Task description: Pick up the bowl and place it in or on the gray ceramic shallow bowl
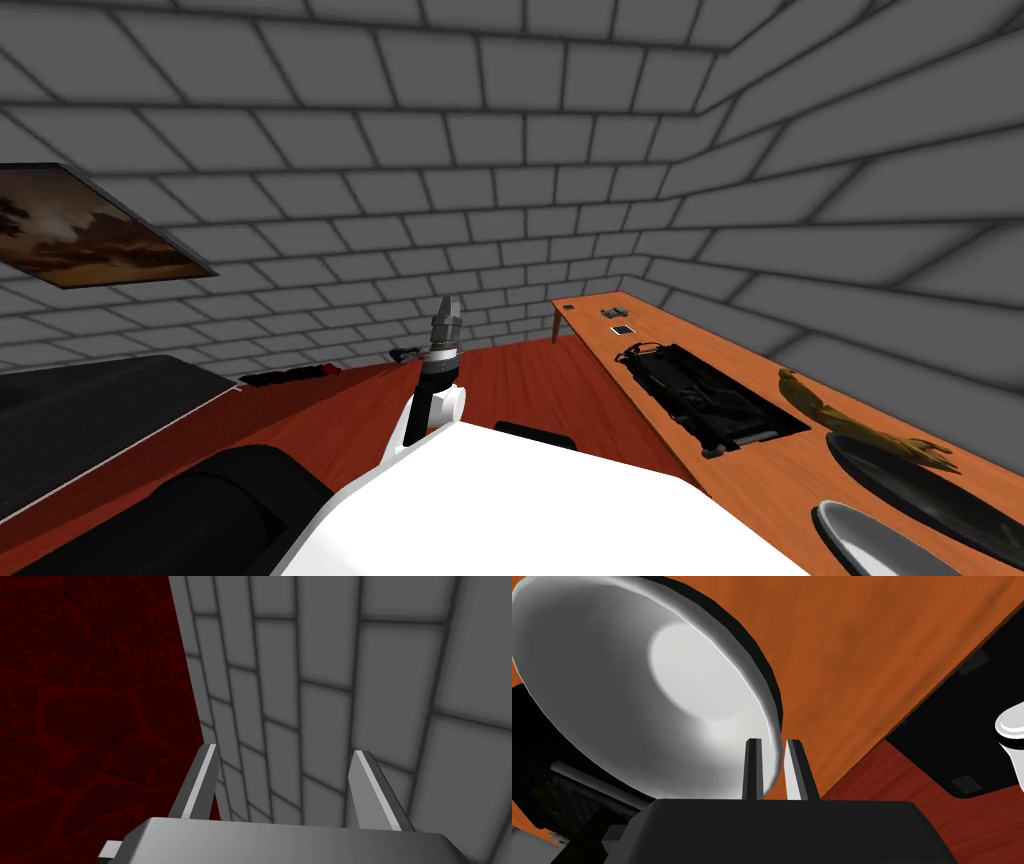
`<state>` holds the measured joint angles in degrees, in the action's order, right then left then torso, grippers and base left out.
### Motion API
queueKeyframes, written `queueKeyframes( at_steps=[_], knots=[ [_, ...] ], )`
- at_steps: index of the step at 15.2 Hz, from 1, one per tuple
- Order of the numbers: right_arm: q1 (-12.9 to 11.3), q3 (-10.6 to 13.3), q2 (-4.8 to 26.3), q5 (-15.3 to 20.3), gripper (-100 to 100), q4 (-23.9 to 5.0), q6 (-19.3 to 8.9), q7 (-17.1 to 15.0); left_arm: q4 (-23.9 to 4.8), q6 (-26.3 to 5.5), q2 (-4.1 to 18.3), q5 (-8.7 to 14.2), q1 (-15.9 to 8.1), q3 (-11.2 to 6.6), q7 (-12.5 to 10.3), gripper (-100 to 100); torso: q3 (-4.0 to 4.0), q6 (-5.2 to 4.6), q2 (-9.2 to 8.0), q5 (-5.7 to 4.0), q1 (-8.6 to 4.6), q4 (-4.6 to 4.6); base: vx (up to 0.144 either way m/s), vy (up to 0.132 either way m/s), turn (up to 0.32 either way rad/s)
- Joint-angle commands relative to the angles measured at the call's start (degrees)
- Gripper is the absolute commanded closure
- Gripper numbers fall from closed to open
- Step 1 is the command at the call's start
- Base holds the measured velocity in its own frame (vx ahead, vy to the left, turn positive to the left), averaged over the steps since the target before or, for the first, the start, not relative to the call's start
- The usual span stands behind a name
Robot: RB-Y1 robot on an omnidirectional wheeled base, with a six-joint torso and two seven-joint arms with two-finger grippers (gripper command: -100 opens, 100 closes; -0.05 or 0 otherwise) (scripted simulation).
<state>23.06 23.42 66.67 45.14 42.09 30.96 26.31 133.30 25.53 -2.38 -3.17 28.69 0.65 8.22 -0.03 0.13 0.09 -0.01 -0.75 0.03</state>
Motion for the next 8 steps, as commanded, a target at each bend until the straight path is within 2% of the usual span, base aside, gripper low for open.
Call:
queueKeyframes(
  at_steps=[1,5,8],
  knots=[
    [0.6,-0.1,1.6,-0.4,100,-0.2,1.3,-1.6,0.0,0.0,0.0,0.0,0.0,0.00,0.0,0,0.00,0.00,0.00,0.00,0.00,0.00,-0.017,-0.197,0.182],
    [1.1,-0.6,4.2,-1.3,100,-1.9,4.2,-4.1,0.0,0.0,0.0,0.0,0.0,0.00,0.0,0,-0.05,0.03,0.10,0.01,-0.05,-0.01,0.001,-0.185,0.187],
    [1.5,-0.9,6.4,-2.0,100,-3.3,6.7,-6.2,0.0,0.0,0.0,0.0,0.0,-0.01,0.0,0,-0.05,0.03,0.10,0.04,-0.18,-0.01,-0.018,-0.225,0.189]
  ],
)
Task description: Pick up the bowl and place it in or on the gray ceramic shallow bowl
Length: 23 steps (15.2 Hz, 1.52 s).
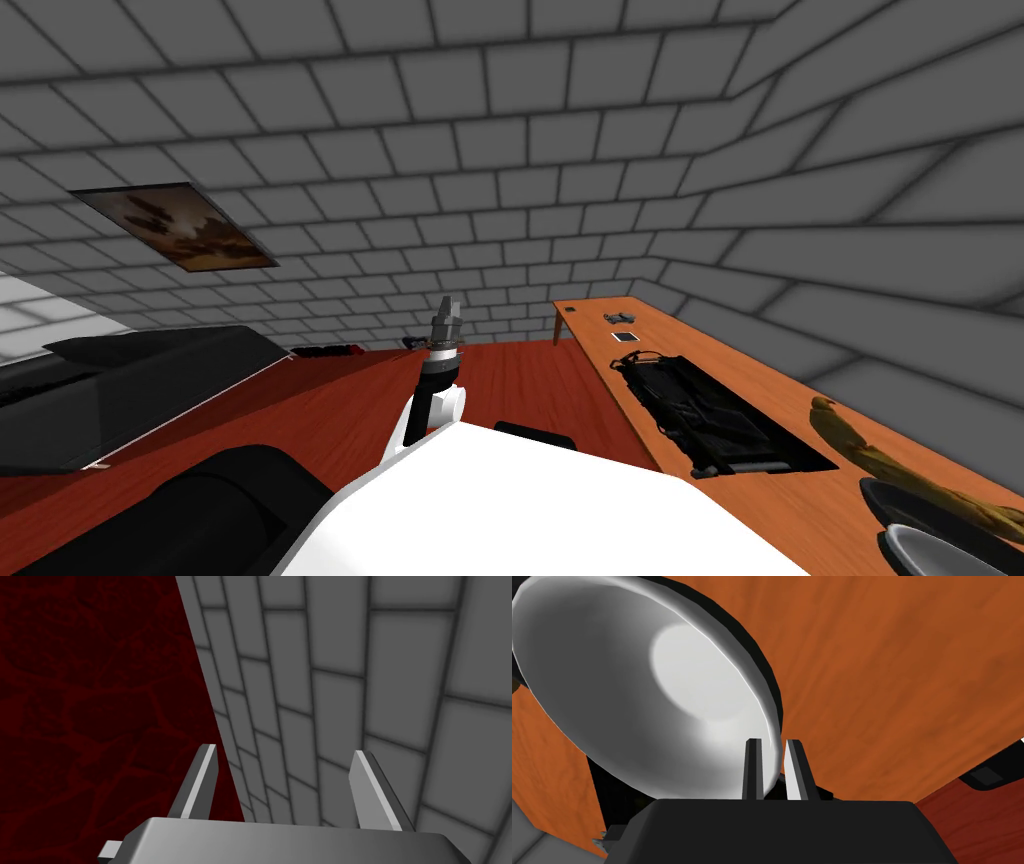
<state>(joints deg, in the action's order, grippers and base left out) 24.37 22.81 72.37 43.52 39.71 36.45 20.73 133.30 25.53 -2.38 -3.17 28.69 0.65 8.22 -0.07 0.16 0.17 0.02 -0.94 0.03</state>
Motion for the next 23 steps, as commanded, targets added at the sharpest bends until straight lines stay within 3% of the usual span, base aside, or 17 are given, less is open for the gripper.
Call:
queueKeyframes(
  at_steps=[1,11,12,13,17,18,23],
  knots=[
    [0.3,-0.4,1.4,-0.6,100,-1.3,1.9,-1.2,0.0,0.0,0.0,0.0,0.0,0.00,0.0,0,0.00,0.00,0.00,0.00,0.00,0.00,-0.024,-0.205,0.210],
    [1.4,-1.4,7.0,-2.7,100,-5.1,8.4,-6.8,0.0,0.0,0.0,0.0,0.0,0.00,0.0,0,0.00,-0.05,0.00,0.10,0.43,0.00,-0.033,-0.167,0.164],
    [1.6,-1.4,6.6,-2.5,100,-4.3,7.6,-6.1,0.0,0.0,0.0,0.0,0.0,0.00,0.0,0,0.00,-0.04,0.01,0.14,0.52,0.01,-0.017,-0.082,0.052],
    [1.6,-1.5,6.8,-2.6,-100,-4.4,7.7,-6.4,0.0,0.0,0.0,0.0,0.0,0.01,0.0,0,-0.02,-0.07,0.04,0.11,0.69,0.00,-0.006,-0.035,0.011],
    [1.6,-1.5,6.8,-2.6,-100,-4.4,7.7,-6.4,0.0,0.0,0.0,0.0,0.0,0.02,0.0,0,-0.06,-0.08,0.12,0.21,1.13,-0.03,-0.001,-0.008,0.001],
    [1.7,-1.9,8.7,-2.8,-100,-4.0,9.2,-7.0,0.0,0.0,0.0,0.0,0.0,0.02,0.0,0,-0.07,-0.08,0.12,0.22,1.16,-0.03,-0.006,0.003,-0.062],
    [2.0,-2.8,12.6,-3.2,-100,-3.2,12.3,-8.2,0.0,0.0,0.0,0.0,0.0,0.02,0.0,0,-0.05,-0.08,0.09,0.28,1.32,-0.02,-0.011,0.020,-0.073]
  ],
)
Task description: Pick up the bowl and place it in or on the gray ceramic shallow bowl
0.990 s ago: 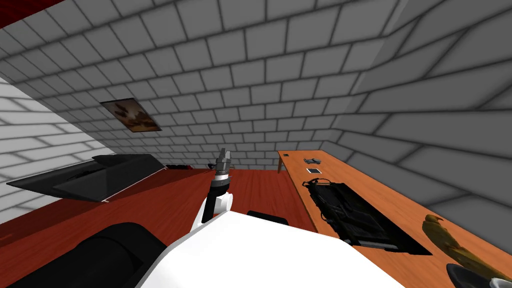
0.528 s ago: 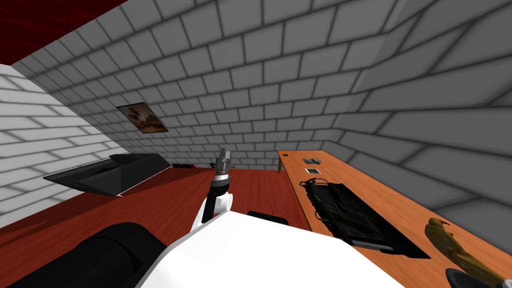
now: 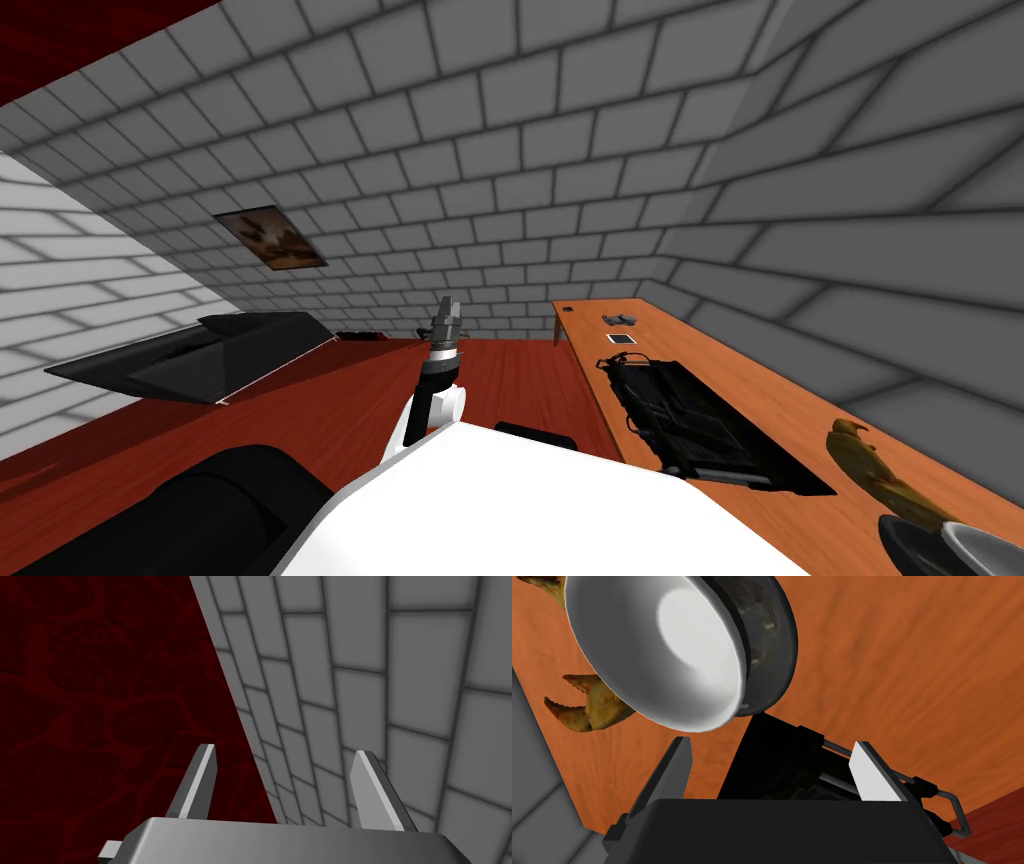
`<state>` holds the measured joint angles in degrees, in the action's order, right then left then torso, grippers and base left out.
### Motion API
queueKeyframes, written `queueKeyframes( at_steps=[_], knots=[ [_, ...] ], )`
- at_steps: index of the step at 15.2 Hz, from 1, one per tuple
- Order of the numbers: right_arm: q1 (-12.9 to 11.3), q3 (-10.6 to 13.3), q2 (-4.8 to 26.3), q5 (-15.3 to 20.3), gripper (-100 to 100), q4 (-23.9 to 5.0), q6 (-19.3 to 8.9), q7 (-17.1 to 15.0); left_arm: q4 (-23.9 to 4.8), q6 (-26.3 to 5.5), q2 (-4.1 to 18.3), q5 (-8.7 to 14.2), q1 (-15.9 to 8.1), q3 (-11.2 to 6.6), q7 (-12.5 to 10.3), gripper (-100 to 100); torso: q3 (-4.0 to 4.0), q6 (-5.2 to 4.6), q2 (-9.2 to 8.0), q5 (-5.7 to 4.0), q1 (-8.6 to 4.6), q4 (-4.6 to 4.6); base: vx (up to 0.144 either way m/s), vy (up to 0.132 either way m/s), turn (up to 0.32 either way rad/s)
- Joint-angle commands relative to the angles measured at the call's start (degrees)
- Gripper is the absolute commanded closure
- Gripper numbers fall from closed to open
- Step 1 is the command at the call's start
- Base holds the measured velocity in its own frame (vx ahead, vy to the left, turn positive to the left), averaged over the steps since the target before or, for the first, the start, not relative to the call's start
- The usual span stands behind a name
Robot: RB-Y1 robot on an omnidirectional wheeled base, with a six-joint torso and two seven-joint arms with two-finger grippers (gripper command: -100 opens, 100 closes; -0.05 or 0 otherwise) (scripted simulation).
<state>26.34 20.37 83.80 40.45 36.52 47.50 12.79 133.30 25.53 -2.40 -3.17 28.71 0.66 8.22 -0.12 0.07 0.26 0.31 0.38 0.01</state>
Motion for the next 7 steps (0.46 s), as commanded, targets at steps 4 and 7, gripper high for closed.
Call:
queueKeyframes(
  at_steps=[4,7],
  knots=[
    [0.1,-0.2,1.1,-0.1,-100,0.5,0.7,-0.7,0.0,0.0,0.0,0.0,0.0,0.00,0.0,0,-0.01,0.01,0.02,-0.03,-0.06,0.00,-0.006,0.010,-0.025],
    [0.1,-0.2,1.1,-0.1,-100,0.5,0.7,-0.7,0.0,0.0,0.0,0.0,0.0,0.00,0.0,0,-0.02,0.01,0.04,-0.05,-0.11,-0.01,0.000,0.000,0.000]
  ],
)
